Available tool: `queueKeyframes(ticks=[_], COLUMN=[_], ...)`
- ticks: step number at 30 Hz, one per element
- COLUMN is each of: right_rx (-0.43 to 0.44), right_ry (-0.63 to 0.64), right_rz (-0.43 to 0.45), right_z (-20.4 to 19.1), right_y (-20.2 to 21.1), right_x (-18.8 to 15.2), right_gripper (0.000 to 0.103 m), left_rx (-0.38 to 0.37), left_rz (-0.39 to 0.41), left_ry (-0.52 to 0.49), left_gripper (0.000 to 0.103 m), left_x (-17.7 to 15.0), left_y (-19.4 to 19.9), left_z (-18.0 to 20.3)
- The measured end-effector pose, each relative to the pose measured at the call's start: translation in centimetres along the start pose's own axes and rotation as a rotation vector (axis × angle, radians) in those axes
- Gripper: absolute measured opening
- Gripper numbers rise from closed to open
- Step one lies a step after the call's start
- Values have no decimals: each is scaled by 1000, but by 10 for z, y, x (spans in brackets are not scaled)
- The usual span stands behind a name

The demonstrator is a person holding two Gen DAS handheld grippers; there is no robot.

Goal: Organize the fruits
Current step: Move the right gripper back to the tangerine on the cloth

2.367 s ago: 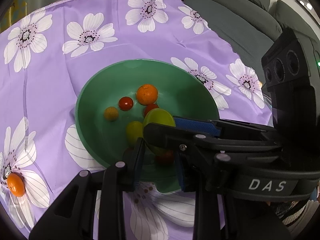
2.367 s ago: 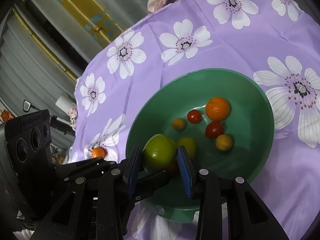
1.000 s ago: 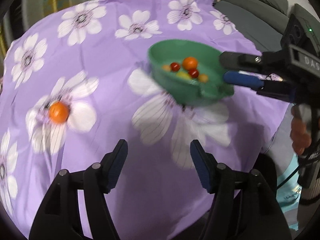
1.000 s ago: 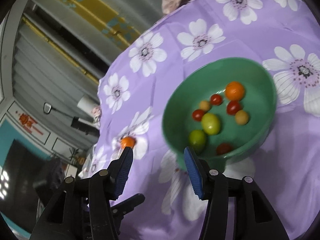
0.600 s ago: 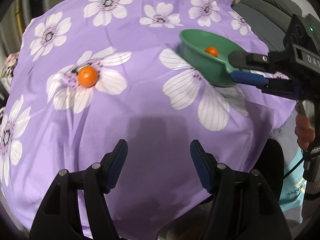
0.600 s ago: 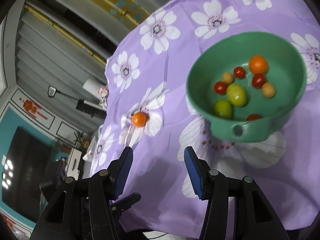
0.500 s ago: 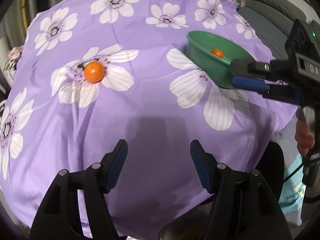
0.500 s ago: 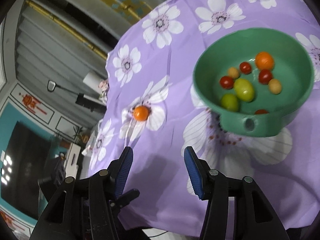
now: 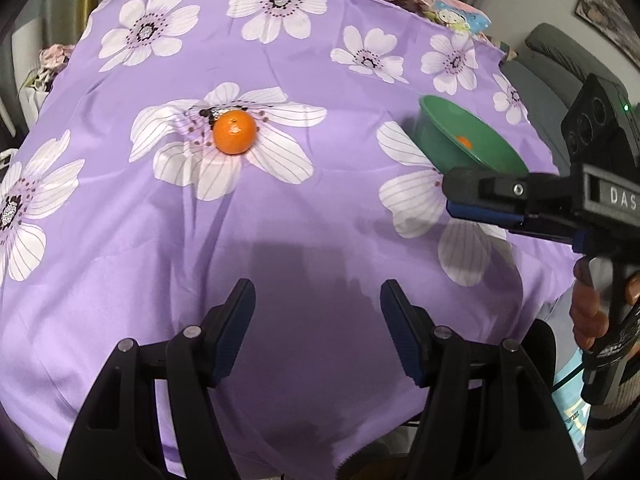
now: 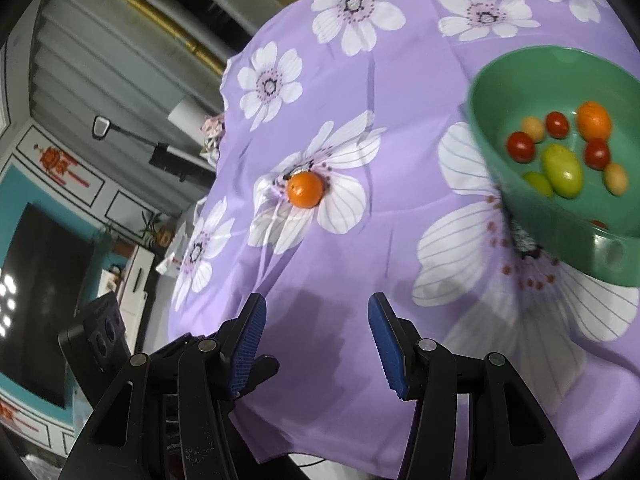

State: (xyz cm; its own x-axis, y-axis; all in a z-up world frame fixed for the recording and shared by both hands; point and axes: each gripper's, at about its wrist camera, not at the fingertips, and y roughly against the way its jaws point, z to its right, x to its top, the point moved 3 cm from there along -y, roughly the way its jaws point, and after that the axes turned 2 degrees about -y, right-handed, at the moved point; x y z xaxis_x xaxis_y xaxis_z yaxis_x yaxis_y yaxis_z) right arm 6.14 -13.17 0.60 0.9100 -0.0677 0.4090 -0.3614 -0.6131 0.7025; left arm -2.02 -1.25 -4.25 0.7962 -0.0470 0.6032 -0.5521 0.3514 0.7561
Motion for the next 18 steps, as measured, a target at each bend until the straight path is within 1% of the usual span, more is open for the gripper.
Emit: queueKeyframes(ticks=[5, 10, 13, 16, 18], right_rx=[-12, -6, 10, 19, 20], right_ry=[10, 1, -19, -31, -46], right_rz=[-19, -32, -41, -40, -40], right_z=[-8, -11, -11, -11, -10], right_y=[-15, -29, -39, -50, -60], right_x=[8, 19, 27, 39, 49], right_gripper=[54, 54, 54, 54, 54], left_rx=[-63, -69, -55, -87, -75], left_rz=[14, 30, 11, -24, -49], left_ry=[48, 61, 42, 36, 27], left_gripper=[65, 64, 63, 63, 61], left_x=[23, 50, 65, 78, 84], left_y=[3, 3, -6, -20, -29], left_z=[-24, -42, -50, -59, -61])
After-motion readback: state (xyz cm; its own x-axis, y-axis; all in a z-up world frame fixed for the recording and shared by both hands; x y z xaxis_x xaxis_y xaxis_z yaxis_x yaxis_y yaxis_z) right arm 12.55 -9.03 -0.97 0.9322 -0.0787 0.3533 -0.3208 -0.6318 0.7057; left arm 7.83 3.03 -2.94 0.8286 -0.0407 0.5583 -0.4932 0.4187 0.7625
